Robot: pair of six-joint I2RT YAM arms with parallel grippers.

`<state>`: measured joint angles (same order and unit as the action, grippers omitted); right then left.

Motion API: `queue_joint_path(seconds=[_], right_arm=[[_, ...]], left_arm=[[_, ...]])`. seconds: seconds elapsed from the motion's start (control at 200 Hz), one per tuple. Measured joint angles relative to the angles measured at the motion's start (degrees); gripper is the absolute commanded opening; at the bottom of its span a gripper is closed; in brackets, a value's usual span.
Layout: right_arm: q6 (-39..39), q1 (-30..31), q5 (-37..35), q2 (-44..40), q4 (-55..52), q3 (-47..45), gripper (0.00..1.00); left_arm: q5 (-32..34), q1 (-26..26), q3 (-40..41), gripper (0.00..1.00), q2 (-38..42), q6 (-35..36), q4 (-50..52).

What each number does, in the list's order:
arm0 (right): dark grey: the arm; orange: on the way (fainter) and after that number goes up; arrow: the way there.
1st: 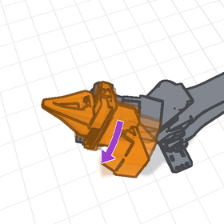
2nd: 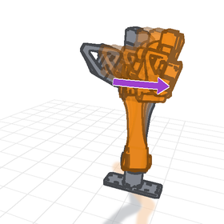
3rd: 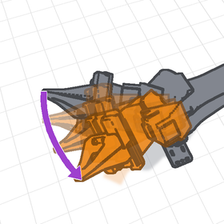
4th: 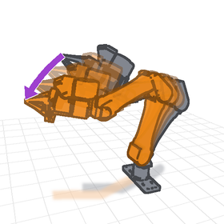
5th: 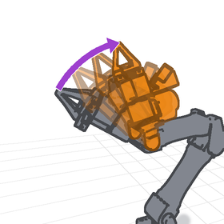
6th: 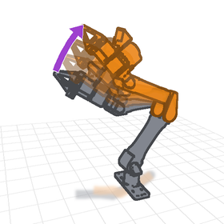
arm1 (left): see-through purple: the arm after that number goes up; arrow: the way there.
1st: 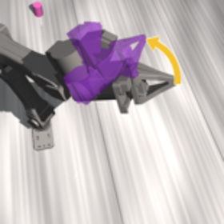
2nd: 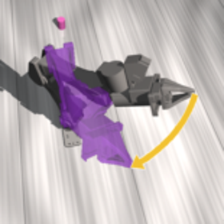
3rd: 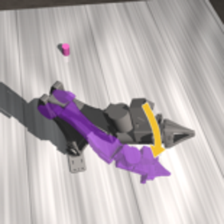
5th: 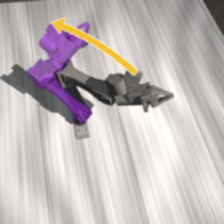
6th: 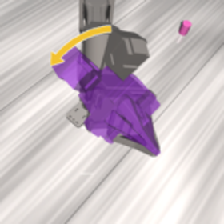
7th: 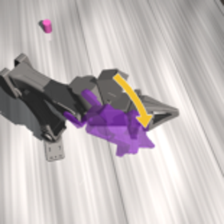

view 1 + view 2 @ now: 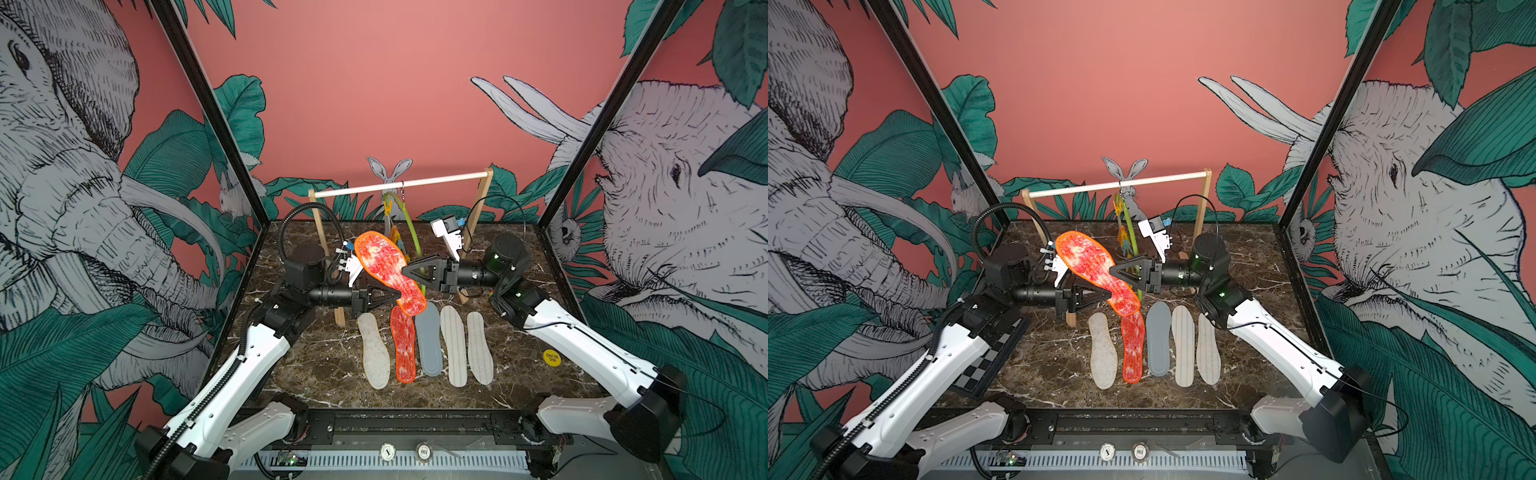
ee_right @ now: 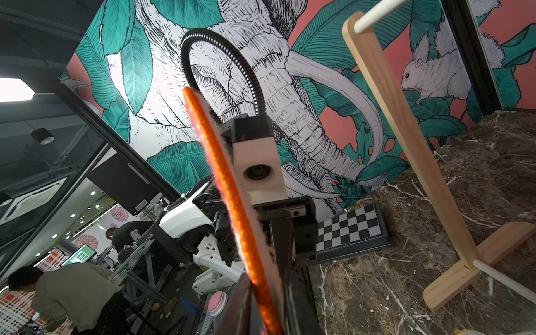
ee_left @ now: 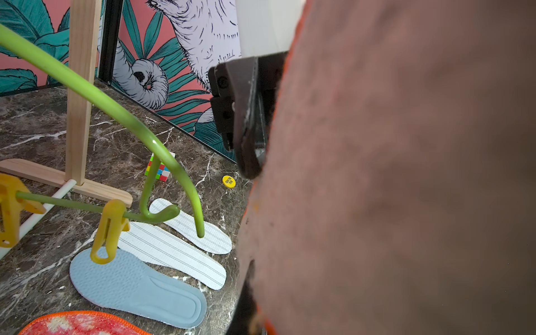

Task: Take the shoe insoles off the hanger
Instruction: Place the insole at the center of the board.

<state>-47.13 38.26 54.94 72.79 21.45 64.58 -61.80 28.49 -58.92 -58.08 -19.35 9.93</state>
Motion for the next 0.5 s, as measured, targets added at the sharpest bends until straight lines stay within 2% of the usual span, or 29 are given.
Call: queue_joint_path(seconds=[0.015,0.04,0.075,0.11,0.14,0.145,0.155,0.325,0.5], right_arm=[[-0.09,0.00,-0.02,0.04,0.11,0.00,0.07],[-0.09,0.02,-0.02,0.13,0.22,0.02,0.01],[-0.13,0.02,-0.04,0.24,0.31,0.11,0.00],[-0.87,0.02,-0.04,0.35,0.59,0.17,0.00],[-0.74,0.02,-0.02,0.44,0.83,0.26,0.00],[-0.79,0.02,-0.02,0.44,0.85,0.26,0.00],[-1.03,0.04,-0.04,0.44,0.92,0.28,0.00],[-1.18,0.11,-1.09,0.31,1.44,0.98,0.00],[2.34,-0.20,-4.09,-2.49,-3.96,1.07,0.00]], left_arm=[[0.07,0.00,0.00,0.02,0.00,0.00,0.00],[0.13,0.00,0.00,0.24,0.00,-0.02,0.00],[0.39,0.00,0.00,0.51,0.02,0.17,0.00],[1.11,0.00,-0.09,0.71,0.02,0.07,0.15],[1.95,0.00,-0.22,0.84,0.02,0.24,0.48],[2.10,0.00,-0.22,0.91,0.02,0.28,0.50],[2.51,0.00,-0.24,0.97,0.02,0.35,0.57],[10.36,0.00,-0.33,1.00,0.85,3.02,3.54],[18.78,-0.02,-0.15,1.00,4.52,6.38,5.27]])
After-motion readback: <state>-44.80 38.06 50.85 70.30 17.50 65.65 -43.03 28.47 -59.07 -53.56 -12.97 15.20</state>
